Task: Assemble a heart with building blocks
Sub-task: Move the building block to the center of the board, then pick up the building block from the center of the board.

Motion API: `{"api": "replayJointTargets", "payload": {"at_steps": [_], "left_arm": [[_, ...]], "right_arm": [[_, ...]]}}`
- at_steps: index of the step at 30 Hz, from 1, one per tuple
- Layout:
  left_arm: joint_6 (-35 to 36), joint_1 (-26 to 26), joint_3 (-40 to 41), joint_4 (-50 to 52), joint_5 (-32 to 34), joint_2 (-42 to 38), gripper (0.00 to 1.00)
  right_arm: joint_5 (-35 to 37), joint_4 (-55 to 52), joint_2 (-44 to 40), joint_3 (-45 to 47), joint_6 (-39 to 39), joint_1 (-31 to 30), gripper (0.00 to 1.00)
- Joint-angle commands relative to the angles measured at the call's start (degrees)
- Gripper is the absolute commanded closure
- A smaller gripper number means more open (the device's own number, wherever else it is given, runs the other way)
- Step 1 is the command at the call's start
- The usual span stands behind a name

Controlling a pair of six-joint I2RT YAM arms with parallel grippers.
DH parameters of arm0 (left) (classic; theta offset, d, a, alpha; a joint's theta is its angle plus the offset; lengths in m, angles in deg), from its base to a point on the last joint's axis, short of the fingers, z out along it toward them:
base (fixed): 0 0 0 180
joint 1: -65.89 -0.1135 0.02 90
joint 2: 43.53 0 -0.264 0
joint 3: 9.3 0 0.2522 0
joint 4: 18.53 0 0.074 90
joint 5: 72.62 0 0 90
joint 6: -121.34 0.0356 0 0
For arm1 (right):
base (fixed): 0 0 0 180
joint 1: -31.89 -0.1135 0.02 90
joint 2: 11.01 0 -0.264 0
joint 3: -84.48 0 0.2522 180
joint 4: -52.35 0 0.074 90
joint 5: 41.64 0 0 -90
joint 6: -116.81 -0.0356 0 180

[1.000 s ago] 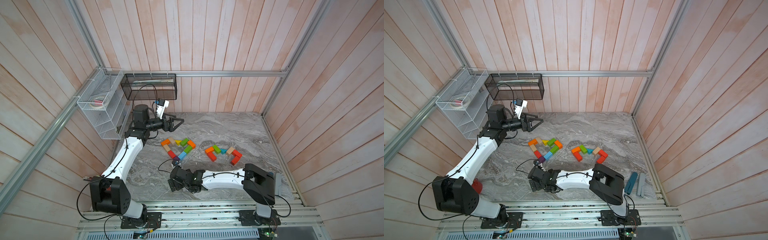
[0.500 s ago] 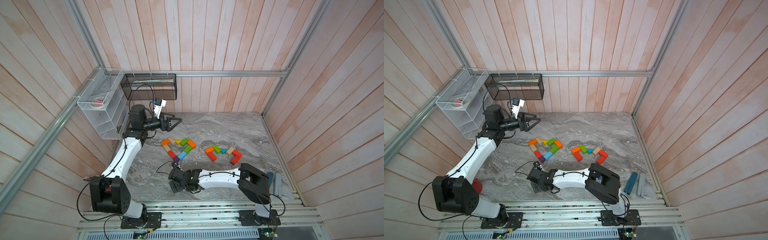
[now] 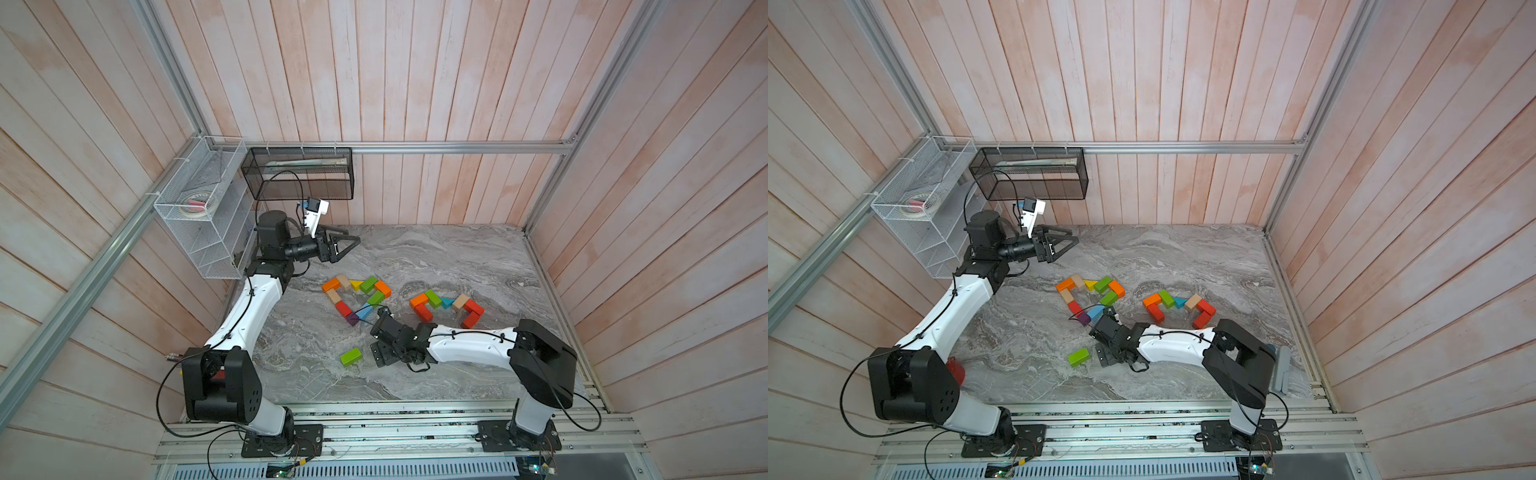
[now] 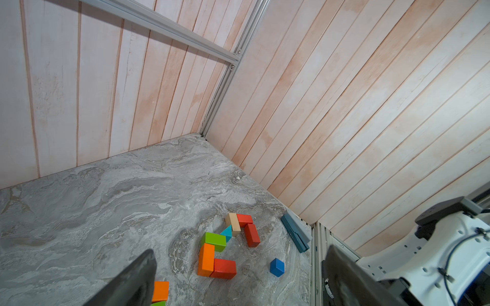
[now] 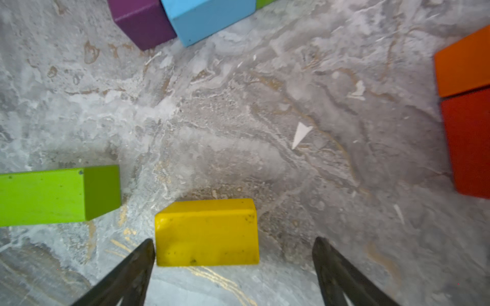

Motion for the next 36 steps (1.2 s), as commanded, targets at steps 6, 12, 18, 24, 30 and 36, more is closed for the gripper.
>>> {"api": "replayJointTargets", "payload": {"at_steps": [6, 12, 18, 24, 30, 36], "left_arm": [[3.7, 3.2, 4.6, -0.3, -0.6, -3.3, 0.00], [4.7, 3.2, 6.0, 0.1, -0.3, -4.6, 0.00], [5.6, 3.2, 5.6, 1.4, -1.5, -5.6, 0.00], [5.6, 3.0, 5.8, 1.1, -1.8, -7.2, 0.00], [4.3, 2.2, 6.3, -0.4, -2.5, -7.5, 0.00], [3.0, 1.7, 7.0, -2.2, -3.2, -7.7, 0.00]], "right_arm": [[-4.8, 3.2, -7.5, 3.8, 4.6, 1.6, 0.10], [-7.2, 3.4, -6.3, 5.7, 14.4, 1.8, 0.12], [-5.7, 3.5, -5.3, 7.3, 18.6, 2.1, 0.11], [-5.3, 3.7, -1.9, 6.0, 19.8, 2.2, 0.11], [-3.5, 4.5, 1.6, 3.2, 20.2, 2.9, 0.11], [-5.4, 6.7, 4.5, -0.3, 21.9, 5.2, 0.14]]}}
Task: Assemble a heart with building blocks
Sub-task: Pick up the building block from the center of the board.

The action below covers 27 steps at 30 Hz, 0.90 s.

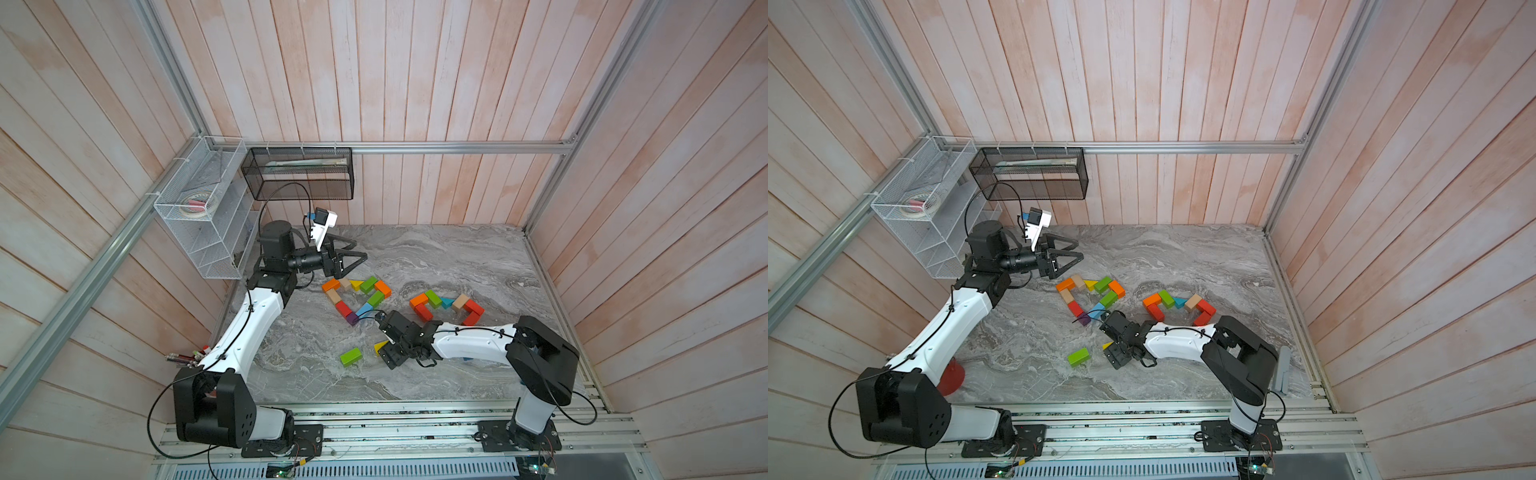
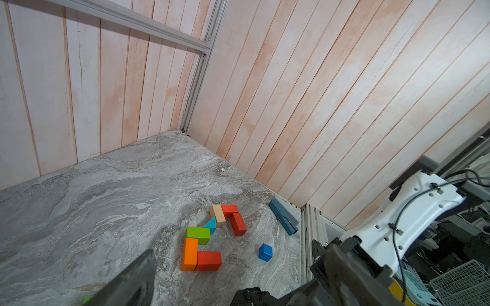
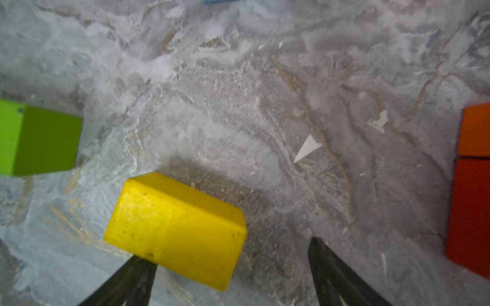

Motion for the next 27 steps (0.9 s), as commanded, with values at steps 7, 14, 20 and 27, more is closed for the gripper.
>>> {"api": "replayJointTargets", "payload": {"at_steps": [7, 14, 20, 27], "left_arm": [[-2.1, -0.5, 1.1, -3.6, -2.0, -1.2, 0.00], [-3.2, -0.7, 1.6, -4.9, -2.5, -1.3, 0.00], [-3.8, -0.8, 1.7, -5.7, -2.9, -1.4, 0.00], [-4.0, -0.8, 1.8, -5.9, -3.0, -1.6, 0.00]], "right_arm": [[-4.4, 1.6, 4.0, -5.9, 5.1, 2.9, 0.31], [-7.1, 1.4, 3.4, -5.1, 6.0, 3.2, 0.57], [-6.6, 1.0, 1.6, -2.8, 5.9, 3.5, 0.64], [-6.1, -0.7, -1.6, 0.6, 6.7, 4.6, 0.71]]}}
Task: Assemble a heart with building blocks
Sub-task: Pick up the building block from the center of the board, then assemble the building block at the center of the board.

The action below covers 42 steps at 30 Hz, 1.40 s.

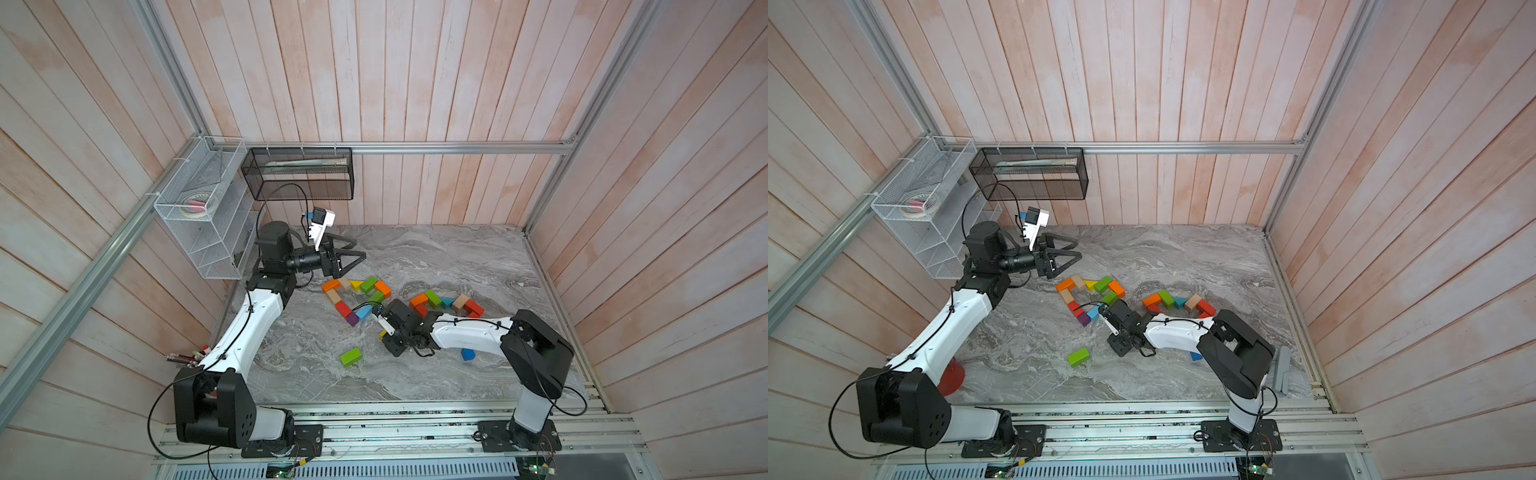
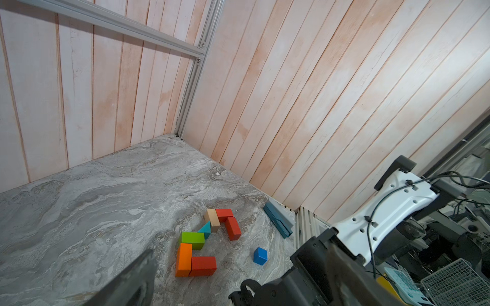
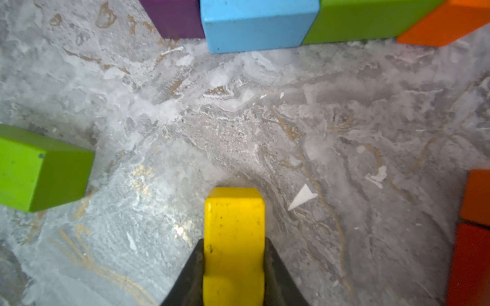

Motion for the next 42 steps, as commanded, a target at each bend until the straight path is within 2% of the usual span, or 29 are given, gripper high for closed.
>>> {"api": "replayJointTargets", "payload": {"at_steps": [1, 8, 16, 24, 28, 34, 42], "left_arm": [[-0.5, -0.3, 1.0, -1.6, -1.4, -1.6, 0.00], [-0.6, -0.4, 1.0, -1.8, -1.5, -1.9, 0.00], [-1.0, -0.4, 1.0, -2.1, -1.8, -2.0, 0.00], [-0.9, -0.4, 1.0, -2.1, -2.1, -2.2, 0.00], [-0.9, -0.4, 1.0, -2.1, -2.1, -2.4, 0.00], [-1.2, -0.5, 1.1, -2.5, -2.3, -2.5, 0.00], [-2.2, -0.7, 1.3, -3.8, -2.6, -2.6, 0.00]], "right_arm": [[0.3, -2.2, -3.2, 2.3, 0.5, 1.0, 0.73], [1.1, -6.2, -10.1, 8.0, 0.3, 2.6, 0.76], [-0.2, -8.8, -17.5, 12.8, -0.9, 7.6, 0.76], [0.2, -12.1, -17.2, 10.6, 0.5, 14.2, 0.76], [-2.1, -12.4, -18.0, 10.0, 2.2, 16.7, 0.76], [-0.6, -16.2, -16.6, 7.7, 4.5, 19.3, 0.76], [-2.4, -14.9, -15.3, 7.6, 6.0, 21.0, 0.76]]}}
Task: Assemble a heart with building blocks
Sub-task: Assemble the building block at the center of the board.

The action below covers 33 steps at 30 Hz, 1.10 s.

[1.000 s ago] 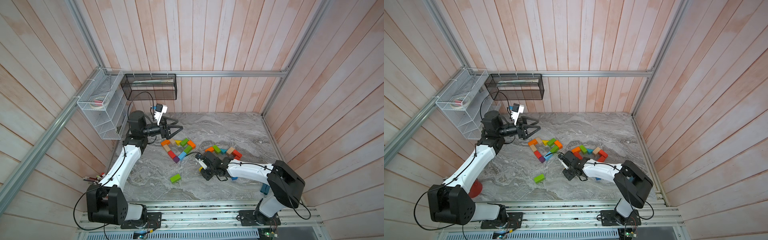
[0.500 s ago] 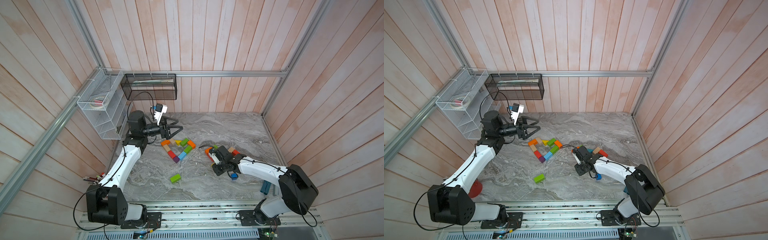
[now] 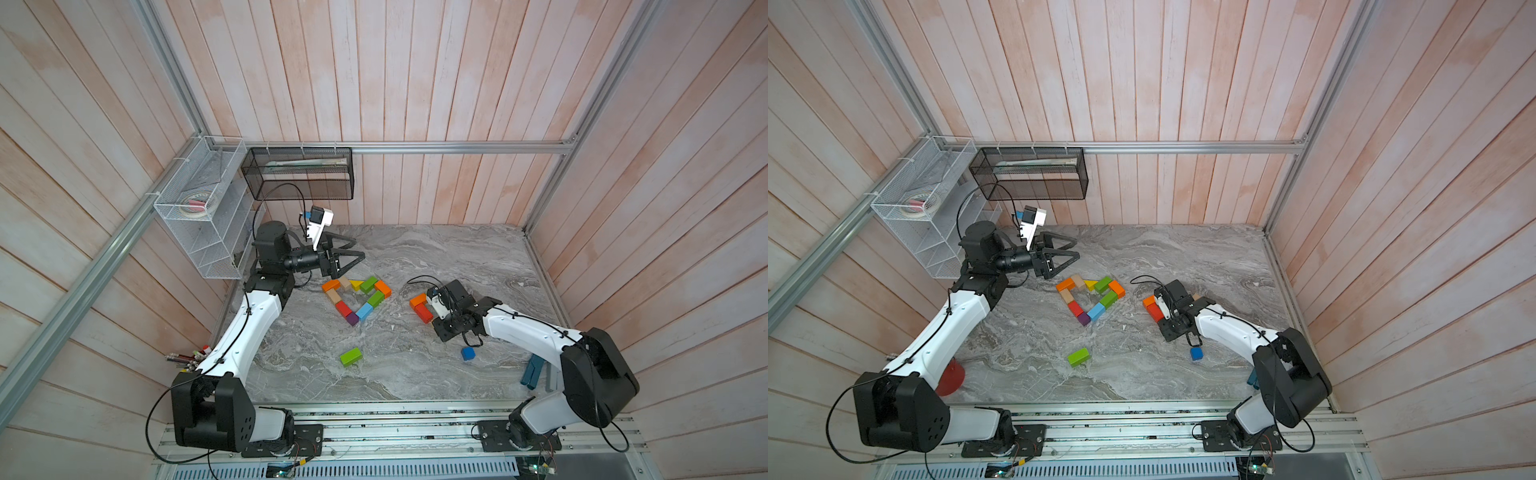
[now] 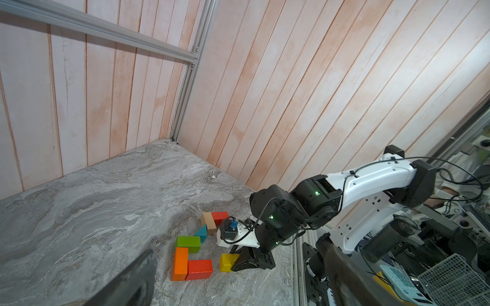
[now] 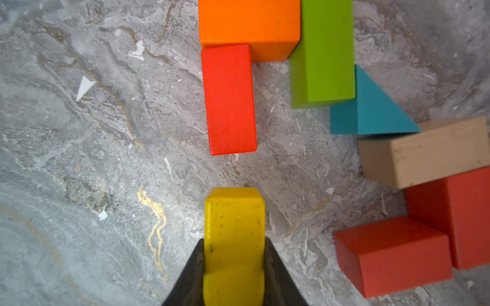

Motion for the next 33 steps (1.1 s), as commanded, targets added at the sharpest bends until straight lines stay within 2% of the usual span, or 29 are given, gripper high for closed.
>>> {"api": "replayJointTargets", "payload": {"at_steps": [1, 33], "left_arm": [[-0.7, -0.4, 1.1, -2.1, -1.4, -1.4, 0.00], [-0.7, -0.5, 1.3, -2.2, -1.7, -1.6, 0.00]], "right_arm": [[-1.2, -1.0, 1.8, -1.3, 1.7, 0.4, 0.76], [-2.9, 3.3, 9.0, -2.4, 2.7, 1.7, 0.76]]}}
